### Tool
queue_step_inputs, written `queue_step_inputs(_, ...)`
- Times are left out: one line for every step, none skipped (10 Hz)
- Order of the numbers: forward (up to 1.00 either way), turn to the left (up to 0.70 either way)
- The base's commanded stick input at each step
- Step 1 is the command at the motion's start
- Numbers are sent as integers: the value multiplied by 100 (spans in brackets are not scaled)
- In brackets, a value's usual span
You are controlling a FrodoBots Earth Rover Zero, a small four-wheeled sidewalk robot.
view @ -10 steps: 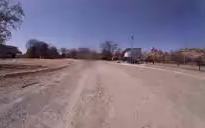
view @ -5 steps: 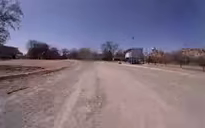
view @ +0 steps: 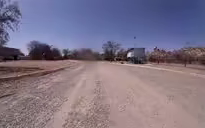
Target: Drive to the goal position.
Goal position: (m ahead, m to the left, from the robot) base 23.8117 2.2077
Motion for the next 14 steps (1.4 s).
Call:
queue_step_inputs(100, 0)
queue_step_inputs(100, 0)
queue_step_inputs(100, 0)
queue_step_inputs(100, 0)
queue_step_inputs(100, 0)
queue_step_inputs(100, 0)
queue_step_inputs(100, 0)
queue_step_inputs(100, 0)
queue_step_inputs(100, 0)
queue_step_inputs(100, 0)
queue_step_inputs(100, 0)
queue_step_inputs(100, 0)
queue_step_inputs(100, 0)
queue_step_inputs(100, 0)
